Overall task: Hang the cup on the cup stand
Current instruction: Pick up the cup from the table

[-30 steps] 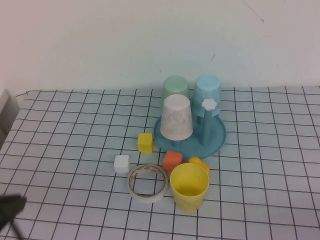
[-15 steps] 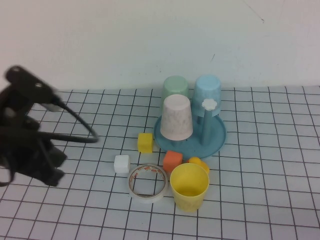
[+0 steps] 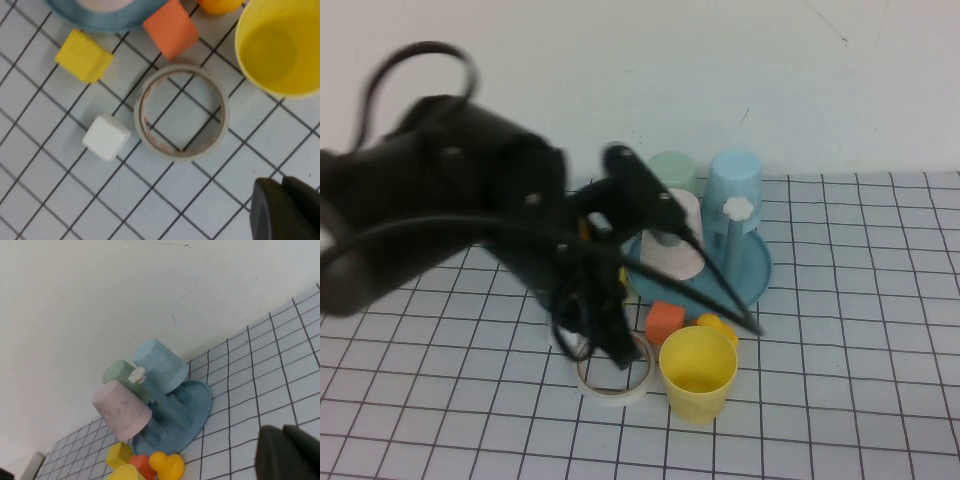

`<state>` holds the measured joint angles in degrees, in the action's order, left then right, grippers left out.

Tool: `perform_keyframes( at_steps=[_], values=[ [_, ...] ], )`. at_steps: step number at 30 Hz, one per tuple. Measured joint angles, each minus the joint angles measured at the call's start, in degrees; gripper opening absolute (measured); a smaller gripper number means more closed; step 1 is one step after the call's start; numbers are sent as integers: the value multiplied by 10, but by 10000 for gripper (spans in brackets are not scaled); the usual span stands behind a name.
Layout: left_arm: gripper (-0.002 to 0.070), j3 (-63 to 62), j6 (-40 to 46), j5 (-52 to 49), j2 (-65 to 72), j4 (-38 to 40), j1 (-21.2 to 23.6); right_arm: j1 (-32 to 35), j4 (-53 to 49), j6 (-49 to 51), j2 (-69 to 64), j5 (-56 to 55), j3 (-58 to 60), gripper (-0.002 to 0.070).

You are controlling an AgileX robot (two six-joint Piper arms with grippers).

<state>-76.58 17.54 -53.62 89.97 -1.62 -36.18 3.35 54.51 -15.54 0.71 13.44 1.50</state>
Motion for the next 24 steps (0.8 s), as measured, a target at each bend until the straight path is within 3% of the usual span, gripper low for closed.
perform_keyframes(
  at_steps=[2,5,11,14,24],
  values=[
    [12,-32,-9,-12,34,-6,-13,0,0,0,0,1,0,-1],
    [90,-79,-34,-43,85,-4,-21,0,0,0,0,6,0,-1],
    [435,-164,-86,-78,184,12,-23,0,0,-4,0,15,0,-1],
    [530,-193,-90,-78,220,16,-23,0,0,-4,0,15,0,-1],
    [552,-210,-117,-64,296,46,-23,0,0,-5,0,17,0,-1]
  ],
)
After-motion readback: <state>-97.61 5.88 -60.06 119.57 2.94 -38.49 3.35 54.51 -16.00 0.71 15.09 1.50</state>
